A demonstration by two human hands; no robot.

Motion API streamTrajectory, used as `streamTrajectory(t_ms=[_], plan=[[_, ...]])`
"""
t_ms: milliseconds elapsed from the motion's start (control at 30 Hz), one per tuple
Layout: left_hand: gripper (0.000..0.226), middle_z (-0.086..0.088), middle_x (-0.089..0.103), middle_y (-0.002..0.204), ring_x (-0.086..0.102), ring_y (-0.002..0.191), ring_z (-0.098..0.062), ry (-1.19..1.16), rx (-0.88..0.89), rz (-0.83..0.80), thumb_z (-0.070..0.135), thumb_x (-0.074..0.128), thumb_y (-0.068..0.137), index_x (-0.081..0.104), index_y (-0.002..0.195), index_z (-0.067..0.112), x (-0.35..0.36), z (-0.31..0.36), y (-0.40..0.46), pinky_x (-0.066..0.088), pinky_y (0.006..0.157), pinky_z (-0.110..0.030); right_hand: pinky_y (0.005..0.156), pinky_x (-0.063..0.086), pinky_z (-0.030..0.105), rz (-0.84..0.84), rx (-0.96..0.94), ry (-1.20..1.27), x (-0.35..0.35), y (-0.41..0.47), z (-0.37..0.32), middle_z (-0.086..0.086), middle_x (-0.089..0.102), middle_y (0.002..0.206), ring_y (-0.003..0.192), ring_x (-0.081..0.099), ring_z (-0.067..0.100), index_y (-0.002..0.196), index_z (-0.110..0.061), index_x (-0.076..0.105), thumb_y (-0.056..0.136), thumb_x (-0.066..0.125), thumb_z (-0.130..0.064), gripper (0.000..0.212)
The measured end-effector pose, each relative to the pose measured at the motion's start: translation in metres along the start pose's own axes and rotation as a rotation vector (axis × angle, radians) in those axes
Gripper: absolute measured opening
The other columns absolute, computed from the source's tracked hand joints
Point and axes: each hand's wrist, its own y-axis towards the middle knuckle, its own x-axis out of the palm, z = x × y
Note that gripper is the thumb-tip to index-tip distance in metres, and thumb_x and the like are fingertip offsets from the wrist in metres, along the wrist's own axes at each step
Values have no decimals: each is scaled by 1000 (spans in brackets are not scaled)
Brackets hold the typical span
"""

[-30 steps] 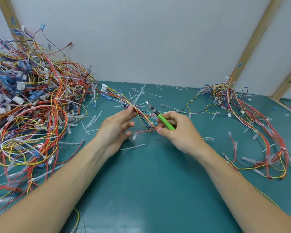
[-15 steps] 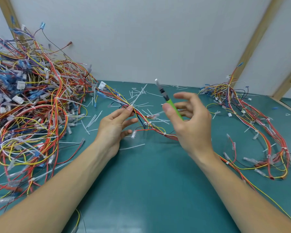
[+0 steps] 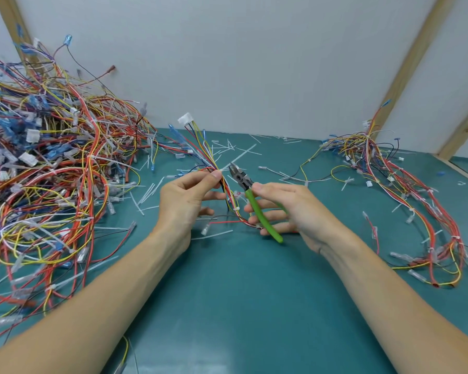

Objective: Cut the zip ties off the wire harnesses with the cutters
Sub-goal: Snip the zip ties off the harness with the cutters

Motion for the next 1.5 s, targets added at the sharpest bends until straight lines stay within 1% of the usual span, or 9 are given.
streamTrajectory(t_ms=[300, 433, 533, 600, 867, 967, 1067, 1200, 1500], plan=[[12, 5, 72, 74, 73, 64, -13, 43, 25, -6, 26, 79, 85, 73, 79, 17, 1, 2, -1, 45, 44, -20, 77, 64, 44, 30, -19, -17, 5, 0, 0, 6, 80, 98, 82, 77, 24, 95, -21, 79, 92, 71, -47, 27], [14, 6, 72, 73, 73, 64, -14, 87, 43, -26, 25, 79, 85, 73, 77, 16, 2, 1, -2, 45, 44, -20, 62, 60, 34, 111, -91, -37, 9, -1, 0, 4, 80, 90, 71, 72, 16, 87, -19, 79, 93, 72, -46, 28], [13, 5, 74, 76, 74, 67, -15, 102, 49, -27, 26, 79, 85, 74, 81, 15, 2, 0, -2, 48, 45, -22, 57, 58, 33, 186, -154, -102, 12, -1, 0, 4, 78, 83, 64, 68, 16, 83, -15, 78, 95, 68, -51, 39], [13, 2, 75, 78, 75, 69, -17, 103, 52, -23, 26, 79, 85, 74, 83, 14, 2, -1, -2, 48, 45, -23, 57, 58, 34, 214, -171, -148, 13, 0, 0, 2, 78, 81, 63, 67, 16, 83, -14, 78, 97, 65, -52, 43], [11, 0, 75, 75, 76, 68, -18, 93, 63, -9, 23, 77, 87, 73, 82, 15, 2, -2, -2, 49, 45, -22, 67, 58, 39, 230, -201, -252, 14, 2, 7, -7, 77, 80, 69, 73, 15, 78, -23, 77, 96, 66, -52, 35], [11, -1, 75, 75, 76, 69, -18, 86, 64, -9, 23, 78, 87, 73, 81, 14, 2, -1, -2, 50, 44, -22, 61, 57, 38, 233, -216, -251, 16, 1, 6, -5, 77, 79, 65, 71, 16, 77, -22, 77, 96, 66, -51, 37], [12, -1, 75, 75, 76, 69, -19, 84, 63, -7, 23, 78, 86, 73, 82, 13, 1, -1, -2, 49, 44, -22, 54, 52, 32, 240, -226, -251, 17, 0, 5, -2, 77, 77, 62, 68, 16, 77, -20, 77, 97, 66, -50, 38], [14, -3, 76, 77, 76, 70, -20, 88, 57, -17, 24, 78, 86, 73, 83, 12, 1, -2, -1, 50, 44, -23, 56, 54, 35, 269, -253, -326, 17, -1, 4, 0, 76, 72, 63, 71, 25, 73, -20, 76, 97, 65, -51, 41], [15, -2, 75, 77, 76, 70, -20, 108, 63, -23, 24, 78, 87, 72, 81, 12, 2, -2, -2, 51, 45, -25, 54, 59, 37, 331, -331, -458, 17, -4, 4, -1, 72, 62, 52, 67, 19, 63, -24, 69, 96, 62, -54, 45]])
